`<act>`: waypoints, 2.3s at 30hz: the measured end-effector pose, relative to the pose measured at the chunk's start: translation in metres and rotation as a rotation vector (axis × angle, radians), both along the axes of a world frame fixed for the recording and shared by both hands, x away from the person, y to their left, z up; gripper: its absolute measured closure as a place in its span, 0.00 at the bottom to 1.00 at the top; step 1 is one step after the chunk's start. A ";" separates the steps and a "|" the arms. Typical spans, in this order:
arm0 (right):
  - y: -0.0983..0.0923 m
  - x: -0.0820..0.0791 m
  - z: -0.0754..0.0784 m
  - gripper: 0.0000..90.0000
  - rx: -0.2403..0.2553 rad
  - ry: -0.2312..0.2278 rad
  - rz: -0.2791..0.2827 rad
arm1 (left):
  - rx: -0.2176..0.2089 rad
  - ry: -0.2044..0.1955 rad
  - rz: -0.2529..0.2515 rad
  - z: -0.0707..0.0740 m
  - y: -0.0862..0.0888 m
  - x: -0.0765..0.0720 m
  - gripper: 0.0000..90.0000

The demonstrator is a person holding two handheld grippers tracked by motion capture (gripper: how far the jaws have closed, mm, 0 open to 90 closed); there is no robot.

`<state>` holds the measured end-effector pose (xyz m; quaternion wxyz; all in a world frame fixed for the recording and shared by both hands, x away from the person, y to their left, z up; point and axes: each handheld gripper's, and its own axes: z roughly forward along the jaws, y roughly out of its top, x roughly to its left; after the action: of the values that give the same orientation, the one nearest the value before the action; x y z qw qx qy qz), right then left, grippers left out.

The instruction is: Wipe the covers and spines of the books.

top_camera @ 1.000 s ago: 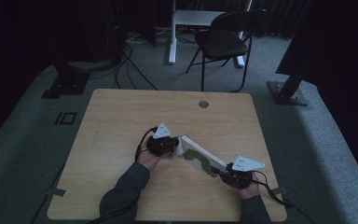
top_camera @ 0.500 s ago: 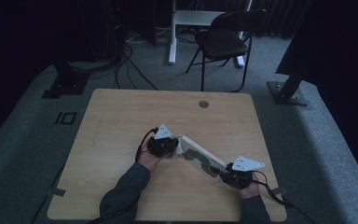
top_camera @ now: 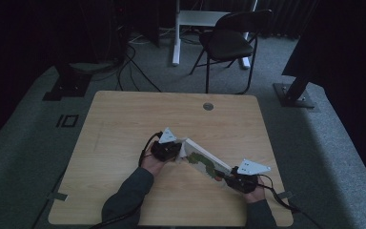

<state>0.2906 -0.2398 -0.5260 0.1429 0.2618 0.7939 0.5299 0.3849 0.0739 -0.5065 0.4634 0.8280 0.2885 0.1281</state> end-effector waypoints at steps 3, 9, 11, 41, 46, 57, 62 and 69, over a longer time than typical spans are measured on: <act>0.000 0.000 0.000 0.87 0.000 -0.001 0.001 | 0.000 0.003 0.002 -0.001 0.000 0.000 0.97; 0.000 0.000 0.000 0.87 0.000 -0.001 0.003 | 0.003 0.013 0.001 -0.005 0.000 0.000 0.97; 0.000 0.000 0.000 0.87 0.000 -0.001 0.002 | 0.007 0.018 0.001 -0.007 0.000 0.001 0.97; 0.001 0.000 0.000 0.86 -0.003 0.001 0.004 | 0.042 0.053 0.002 -0.026 -0.002 0.002 0.97; 0.001 0.000 0.000 0.86 -0.003 0.001 0.005 | 0.061 0.054 0.002 -0.030 -0.002 0.002 0.97; 0.001 0.000 0.000 0.86 -0.003 0.002 0.007 | 0.095 0.059 0.002 -0.037 -0.004 0.001 0.97; 0.001 0.000 0.000 0.86 -0.003 0.003 0.006 | 0.106 0.063 0.002 -0.038 -0.005 0.002 0.97; 0.001 0.000 0.000 0.86 -0.004 0.002 0.006 | 0.122 0.063 0.002 -0.039 -0.006 0.002 0.97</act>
<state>0.2908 -0.2388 -0.5265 0.1410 0.2595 0.7960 0.5283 0.3869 0.0681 -0.5459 0.4026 0.8581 0.2954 0.1195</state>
